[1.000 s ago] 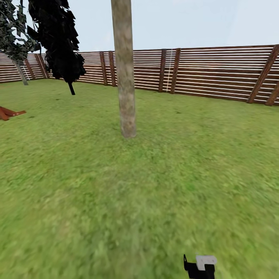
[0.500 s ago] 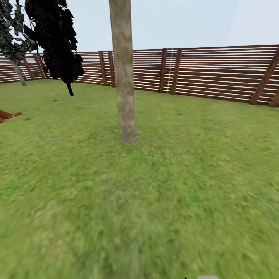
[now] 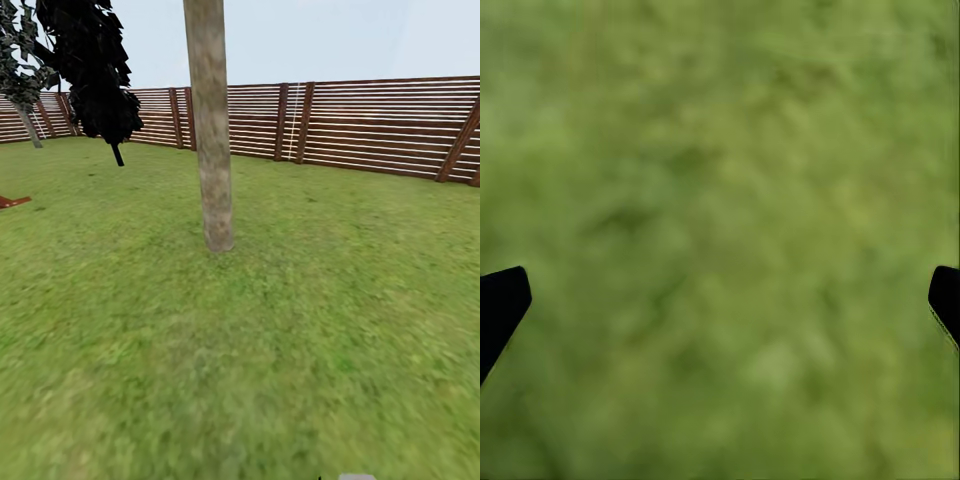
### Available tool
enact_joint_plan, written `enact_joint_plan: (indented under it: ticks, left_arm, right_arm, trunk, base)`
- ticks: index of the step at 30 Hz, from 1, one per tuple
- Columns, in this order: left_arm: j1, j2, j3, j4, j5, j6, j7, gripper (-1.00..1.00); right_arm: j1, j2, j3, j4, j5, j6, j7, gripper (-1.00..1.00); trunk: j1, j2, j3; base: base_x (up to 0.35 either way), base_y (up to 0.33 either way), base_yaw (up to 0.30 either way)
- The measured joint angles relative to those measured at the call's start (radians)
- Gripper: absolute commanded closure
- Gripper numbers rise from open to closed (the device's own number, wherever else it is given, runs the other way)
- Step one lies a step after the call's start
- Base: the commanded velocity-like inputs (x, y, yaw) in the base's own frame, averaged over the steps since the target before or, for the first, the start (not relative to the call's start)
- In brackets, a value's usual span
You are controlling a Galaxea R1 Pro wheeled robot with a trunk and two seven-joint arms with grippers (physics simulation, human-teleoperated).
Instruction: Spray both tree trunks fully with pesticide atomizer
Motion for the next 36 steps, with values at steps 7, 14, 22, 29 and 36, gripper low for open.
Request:
enact_joint_plan:
  ticks: [7, 14, 22, 29, 36]
  left_arm:
    - [0.005, 0.000, 0.000, -0.001, 0.000, 0.000, 0.000, 1.00]
    - [0.005, 0.000, 0.000, -0.002, 0.000, 0.000, 0.000, 1.00]
    - [0.005, 0.000, 0.000, -0.002, 0.000, 0.000, 0.001, 1.00]
    - [0.005, 0.000, 0.000, -0.002, 0.000, 0.000, 0.000, 1.00]
    - [0.005, 0.000, 0.000, -0.002, 0.000, 0.000, 0.000, 1.00]
  right_arm:
    - [0.000, 0.000, 0.000, 0.000, 0.000, 0.000, 0.000, -1.00]
    - [0.000, 0.000, 0.000, 0.000, 0.000, 0.000, 0.000, -1.00]
    - [0.000, 0.000, 0.000, 0.000, 0.000, 0.000, 0.000, -1.00]
    - [0.000, 0.000, 0.000, 0.000, 0.000, 0.000, 0.000, -1.00]
    - [0.000, 0.000, 0.000, 0.000, 0.000, 0.000, 0.000, -1.00]
  trunk:
    - [0.000, 0.000, 0.000]
    - [0.000, 0.000, 0.000]
    - [0.000, 0.000, 0.000]
    - [0.000, 0.000, 0.000]
    - [0.000, 0.000, 0.000]
  base:
    - [0.338, 0.000, 0.000]
    - [0.338, 0.000, 0.000]
    - [0.338, 0.000, 0.000]
    - [0.338, 0.000, 0.000]
    - [0.338, 0.000, 0.000]
